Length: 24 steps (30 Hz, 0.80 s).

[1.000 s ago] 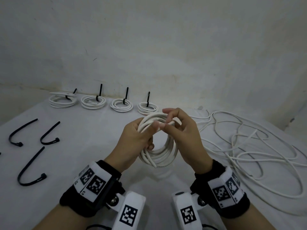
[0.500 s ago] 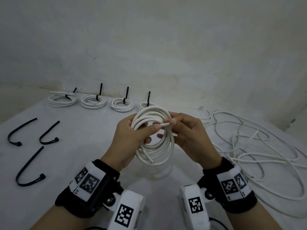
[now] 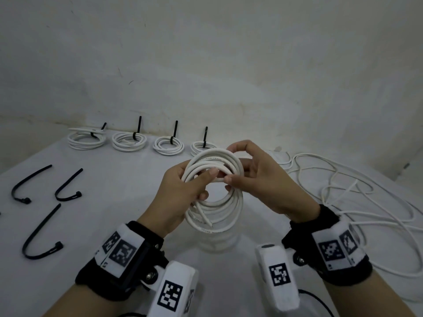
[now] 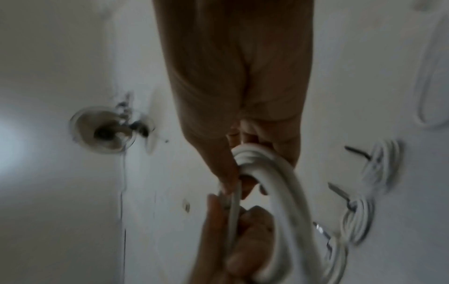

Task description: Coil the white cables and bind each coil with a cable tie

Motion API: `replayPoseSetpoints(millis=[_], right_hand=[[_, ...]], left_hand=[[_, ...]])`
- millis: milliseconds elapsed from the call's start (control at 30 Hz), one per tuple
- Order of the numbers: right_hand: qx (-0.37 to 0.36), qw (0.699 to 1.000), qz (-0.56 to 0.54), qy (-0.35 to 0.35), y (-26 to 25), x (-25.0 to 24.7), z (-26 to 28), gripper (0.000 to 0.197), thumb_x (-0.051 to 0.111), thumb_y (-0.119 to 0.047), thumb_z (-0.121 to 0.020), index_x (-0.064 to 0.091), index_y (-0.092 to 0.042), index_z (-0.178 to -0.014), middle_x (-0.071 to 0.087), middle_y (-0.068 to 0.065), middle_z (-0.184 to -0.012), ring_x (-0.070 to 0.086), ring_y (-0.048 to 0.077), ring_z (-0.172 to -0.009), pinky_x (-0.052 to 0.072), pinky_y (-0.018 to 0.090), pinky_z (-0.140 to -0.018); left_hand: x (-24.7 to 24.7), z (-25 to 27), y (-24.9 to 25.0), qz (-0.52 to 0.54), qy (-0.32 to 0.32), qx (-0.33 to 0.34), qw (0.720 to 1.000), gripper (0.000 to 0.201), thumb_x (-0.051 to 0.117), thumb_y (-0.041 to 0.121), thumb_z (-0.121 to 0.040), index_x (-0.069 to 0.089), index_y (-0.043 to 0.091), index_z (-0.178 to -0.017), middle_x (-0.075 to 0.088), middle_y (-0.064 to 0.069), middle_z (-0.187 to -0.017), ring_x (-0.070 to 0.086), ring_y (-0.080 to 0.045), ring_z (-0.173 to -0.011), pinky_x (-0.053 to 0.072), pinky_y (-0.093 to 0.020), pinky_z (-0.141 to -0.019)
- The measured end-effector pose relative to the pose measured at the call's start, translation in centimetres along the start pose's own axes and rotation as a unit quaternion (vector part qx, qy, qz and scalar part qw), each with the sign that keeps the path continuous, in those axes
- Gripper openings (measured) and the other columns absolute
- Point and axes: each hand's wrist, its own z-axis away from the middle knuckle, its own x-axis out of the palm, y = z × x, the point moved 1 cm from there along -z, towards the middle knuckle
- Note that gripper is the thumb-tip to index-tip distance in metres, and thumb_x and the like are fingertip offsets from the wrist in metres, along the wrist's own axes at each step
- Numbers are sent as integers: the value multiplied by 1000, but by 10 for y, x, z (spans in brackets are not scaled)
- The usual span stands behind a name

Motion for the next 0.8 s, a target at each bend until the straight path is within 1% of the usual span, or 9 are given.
replayPoseSetpoints(millis=[67,133,200,267,433,533,633,733,800], right_hand=[[-77,981,176,39,-2,5,1,36,67,-4,-85,45,-19,-110,69,3,-84,65,17,-70,57,36,-69],[-129,949,275,89,-1,12,1,34,65,-9,-87,44,-25,-107,67,-3,-80,64,11,-65,56,34,-64],[-149,939,288,118,1,16,1,35,67,-10,-86,44,-26,-107,67,-5,-81,65,9,-62,55,31,-61],[-145,946,264,117,3,18,0,34,69,-12,-86,47,-24,-110,68,-6,-82,67,8,-64,57,30,-62],[-171,942,268,106,8,22,-2,32,64,-13,-90,55,-15,-120,66,-8,-78,66,6,-62,50,13,-63],[-215,908,334,133,9,24,-6,42,60,-7,-89,54,-17,-129,62,-2,-96,58,6,-77,45,10,-72],[-256,873,391,137,9,25,-8,42,56,-10,-90,55,-17,-131,54,5,-108,54,11,-83,46,18,-75],[-283,826,463,156,10,24,-9,35,49,-26,-91,62,-9,-119,55,8,-106,56,16,-74,50,27,-64],[-304,808,479,160,12,20,-11,32,49,-25,-90,65,-2,-106,58,11,-96,58,22,-69,52,35,-56]], left_hand=[[1,0,0,-4,8,-2,1000,10,65,7,-82,57,7,-75,47,7,-50,41,-7,-42,39,-19,-44],[0,0,-2,-14,16,-4,1000,20,66,-2,-81,52,8,-70,47,3,-52,44,-11,-43,41,-20,-44],[-1,0,-3,-34,30,5,999,26,63,-9,-81,53,11,-67,47,1,-53,46,-12,-45,42,-20,-45],[-3,0,-3,-49,52,21,997,28,60,-11,-82,57,13,-67,49,4,-52,47,-10,-47,43,-19,-47],[-3,2,-5,-8,84,48,995,16,64,-3,-83,69,12,-85,67,-1,-69,63,-10,-64,52,-19,-60],[-2,3,-4,15,84,51,995,17,63,-3,-84,69,11,-90,70,-5,-76,67,-14,-71,55,-23,-64],[-2,2,-2,-2,63,42,997,16,62,-1,-86,68,11,-94,66,-2,-70,63,-11,-63,54,-22,-60],[-2,1,-4,-32,31,10,999,14,60,-2,-87,65,7,-95,52,3,-57,50,-8,-50,49,-20,-52],[0,1,-5,-48,20,-4,999,10,60,-2,-86,63,7,-92,49,3,-56,46,-11,-49,48,-22,-51]])
